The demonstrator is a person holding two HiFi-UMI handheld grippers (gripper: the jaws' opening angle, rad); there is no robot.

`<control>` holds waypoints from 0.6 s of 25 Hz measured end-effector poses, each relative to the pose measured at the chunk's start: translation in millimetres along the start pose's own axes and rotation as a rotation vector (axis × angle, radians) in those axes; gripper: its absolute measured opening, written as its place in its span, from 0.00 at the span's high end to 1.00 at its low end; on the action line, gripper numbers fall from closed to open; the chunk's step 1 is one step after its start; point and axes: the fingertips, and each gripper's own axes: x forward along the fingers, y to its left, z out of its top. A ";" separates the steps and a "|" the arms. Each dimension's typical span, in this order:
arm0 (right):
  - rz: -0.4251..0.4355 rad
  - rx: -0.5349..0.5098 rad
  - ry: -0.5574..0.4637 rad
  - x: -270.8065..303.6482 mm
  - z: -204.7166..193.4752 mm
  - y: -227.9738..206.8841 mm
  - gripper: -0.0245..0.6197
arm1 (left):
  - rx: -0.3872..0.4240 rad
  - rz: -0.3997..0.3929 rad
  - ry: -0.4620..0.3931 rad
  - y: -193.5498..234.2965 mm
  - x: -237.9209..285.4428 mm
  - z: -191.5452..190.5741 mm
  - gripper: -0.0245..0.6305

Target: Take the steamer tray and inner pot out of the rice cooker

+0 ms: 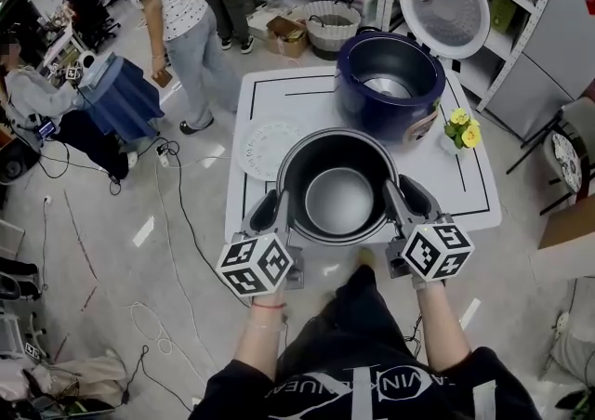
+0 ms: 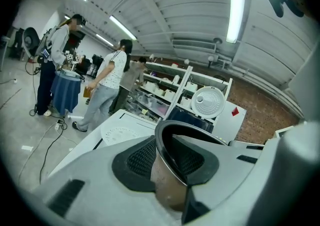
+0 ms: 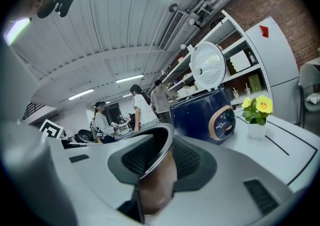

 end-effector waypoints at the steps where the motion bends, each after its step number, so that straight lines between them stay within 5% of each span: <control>1: 0.000 0.000 0.003 0.8 -2.2 -0.6 0.80 | 0.000 0.002 0.003 1.3 0.6 -1.3 0.83; 15: -0.003 0.013 0.055 12.3 -22.9 -10.2 0.80 | 0.000 0.017 0.035 10.6 9.5 -9.6 0.83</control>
